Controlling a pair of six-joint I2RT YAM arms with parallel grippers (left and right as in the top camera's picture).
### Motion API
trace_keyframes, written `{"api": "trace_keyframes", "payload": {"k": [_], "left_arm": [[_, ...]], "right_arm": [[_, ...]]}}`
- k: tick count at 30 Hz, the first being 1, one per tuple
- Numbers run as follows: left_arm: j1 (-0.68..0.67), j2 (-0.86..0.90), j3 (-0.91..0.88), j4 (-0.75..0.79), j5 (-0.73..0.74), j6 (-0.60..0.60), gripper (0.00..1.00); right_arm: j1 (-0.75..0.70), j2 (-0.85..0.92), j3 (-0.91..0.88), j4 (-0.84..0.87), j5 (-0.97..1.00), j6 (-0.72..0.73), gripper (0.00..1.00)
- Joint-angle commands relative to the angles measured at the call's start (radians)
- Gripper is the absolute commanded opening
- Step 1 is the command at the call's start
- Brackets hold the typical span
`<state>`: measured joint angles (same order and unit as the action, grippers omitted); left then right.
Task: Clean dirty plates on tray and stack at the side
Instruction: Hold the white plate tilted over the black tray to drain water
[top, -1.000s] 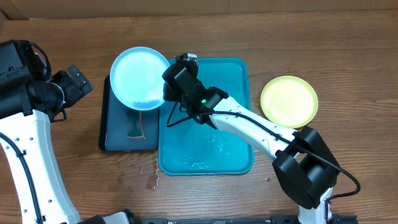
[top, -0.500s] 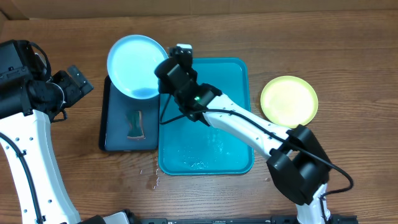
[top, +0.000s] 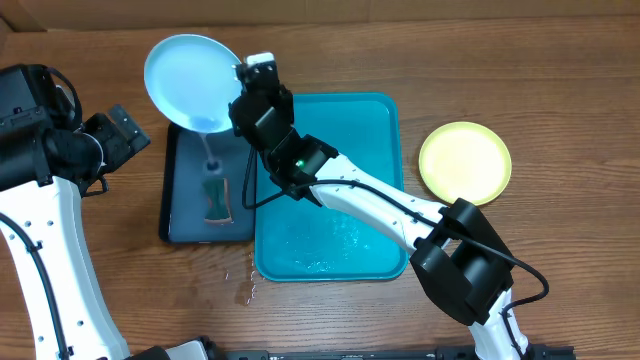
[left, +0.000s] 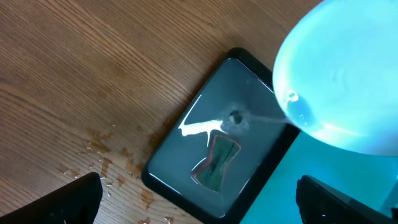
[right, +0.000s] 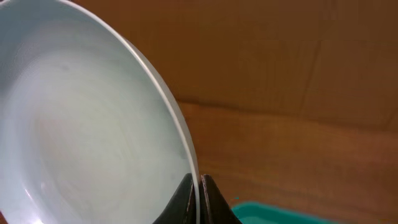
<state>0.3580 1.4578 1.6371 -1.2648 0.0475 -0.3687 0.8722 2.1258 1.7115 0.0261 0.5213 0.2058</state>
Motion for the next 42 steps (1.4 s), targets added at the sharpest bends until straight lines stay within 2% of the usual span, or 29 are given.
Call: {"api": "trace_keyframes", "payload": {"k": [1, 5, 13, 17, 31, 42], "left_arm": [[0.002, -0.005, 0.014, 0.001, -0.006, -0.021, 1.00], [0.002, -0.005, 0.014, 0.001, -0.006, -0.021, 1.00], [0.002, -0.005, 0.014, 0.001, -0.006, -0.021, 1.00], [0.002, -0.005, 0.014, 0.001, -0.006, -0.021, 1.00], [0.002, -0.005, 0.014, 0.001, -0.006, -0.021, 1.00], [0.002, -0.005, 0.014, 0.001, -0.006, -0.021, 1.00]], "right_arm": [[0.028, -0.003, 0.030, 0.061, 0.021, -0.245, 0.04], [0.059, -0.003, 0.030, 0.182, 0.043, -0.419, 0.04], [0.117, -0.003, 0.030, 0.538, 0.178, -0.828, 0.04], [0.145, -0.003, 0.030, 0.675, 0.185, -0.968, 0.04], [0.194, -0.003, 0.030, 0.886, 0.185, -1.184, 0.04], [0.194, -0.003, 0.030, 0.888, 0.185, -1.183, 0.04]]}}
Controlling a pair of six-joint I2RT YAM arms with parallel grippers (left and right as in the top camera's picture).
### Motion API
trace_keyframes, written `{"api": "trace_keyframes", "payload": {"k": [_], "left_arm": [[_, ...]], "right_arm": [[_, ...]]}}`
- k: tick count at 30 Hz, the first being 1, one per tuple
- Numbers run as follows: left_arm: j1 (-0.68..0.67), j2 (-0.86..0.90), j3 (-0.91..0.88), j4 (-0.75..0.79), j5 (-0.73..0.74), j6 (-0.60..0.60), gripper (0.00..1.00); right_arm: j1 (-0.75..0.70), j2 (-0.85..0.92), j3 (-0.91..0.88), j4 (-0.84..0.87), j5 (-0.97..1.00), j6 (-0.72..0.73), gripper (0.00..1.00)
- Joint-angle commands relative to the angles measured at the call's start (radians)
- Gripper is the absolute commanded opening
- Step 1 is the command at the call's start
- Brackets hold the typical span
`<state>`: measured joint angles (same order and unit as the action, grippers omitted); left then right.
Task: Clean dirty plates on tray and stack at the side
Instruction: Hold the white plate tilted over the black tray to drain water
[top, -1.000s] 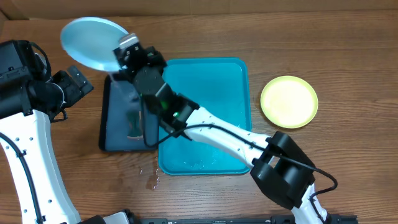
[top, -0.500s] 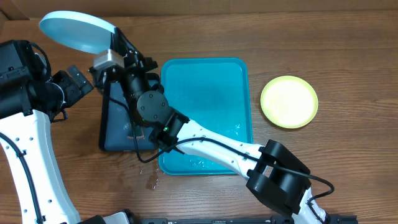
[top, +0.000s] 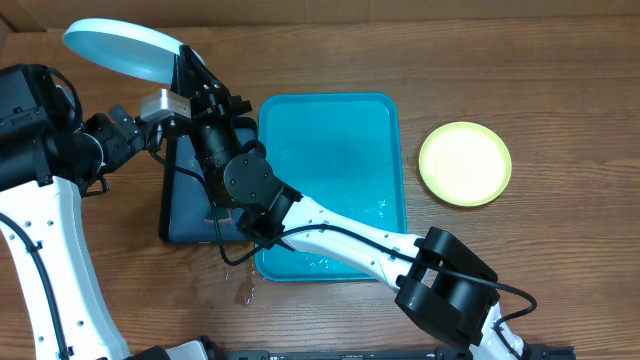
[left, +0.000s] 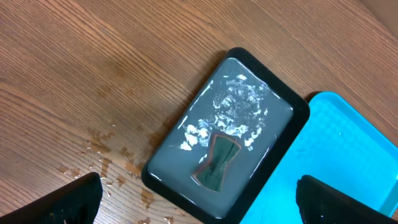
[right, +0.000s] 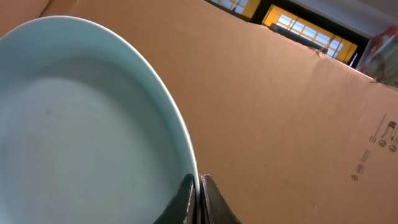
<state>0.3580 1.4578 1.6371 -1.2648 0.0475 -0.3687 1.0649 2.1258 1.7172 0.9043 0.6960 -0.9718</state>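
Note:
My right gripper (right: 198, 186) is shut on the rim of a light blue plate (right: 81, 124). The plate (top: 122, 48) is held high and tilted, past the far left corner of the black basin (left: 300, 107). The basin holds foamy water and a green sponge (left: 217, 165). The teal tray (top: 340, 140) carries no plates, only water drops. A yellow plate (top: 465, 163) lies on the table to the right of the tray. My left gripper (left: 199, 208) hovers open over the basin's near left corner with nothing between its fingers.
Spilled water and crumbs (left: 106, 165) mark the wood by the basin's near corner. My right arm (top: 330, 225) stretches across the tray's near half and over the basin. A cardboard wall (right: 298, 112) stands behind the table.
The right gripper has moved the blue plate left and farther back, more edge-on to the overhead view. Water no longer runs from it into the basin. The plate has left the left wrist view.

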Motion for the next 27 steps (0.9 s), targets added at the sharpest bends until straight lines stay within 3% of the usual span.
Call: {"api": "trace_keyframes", "payload": {"k": [1, 27], "left_arm": [[0.002, -0.005, 0.014, 0.001, -0.006, -0.021, 1.00], [0.002, -0.005, 0.014, 0.001, -0.006, -0.021, 1.00]], "right_arm": [[0.001, -0.003, 0.024, 0.010, 0.011, -0.005, 0.04], [0.001, -0.003, 0.024, -0.001, 0.045, -0.005, 0.04]]}}
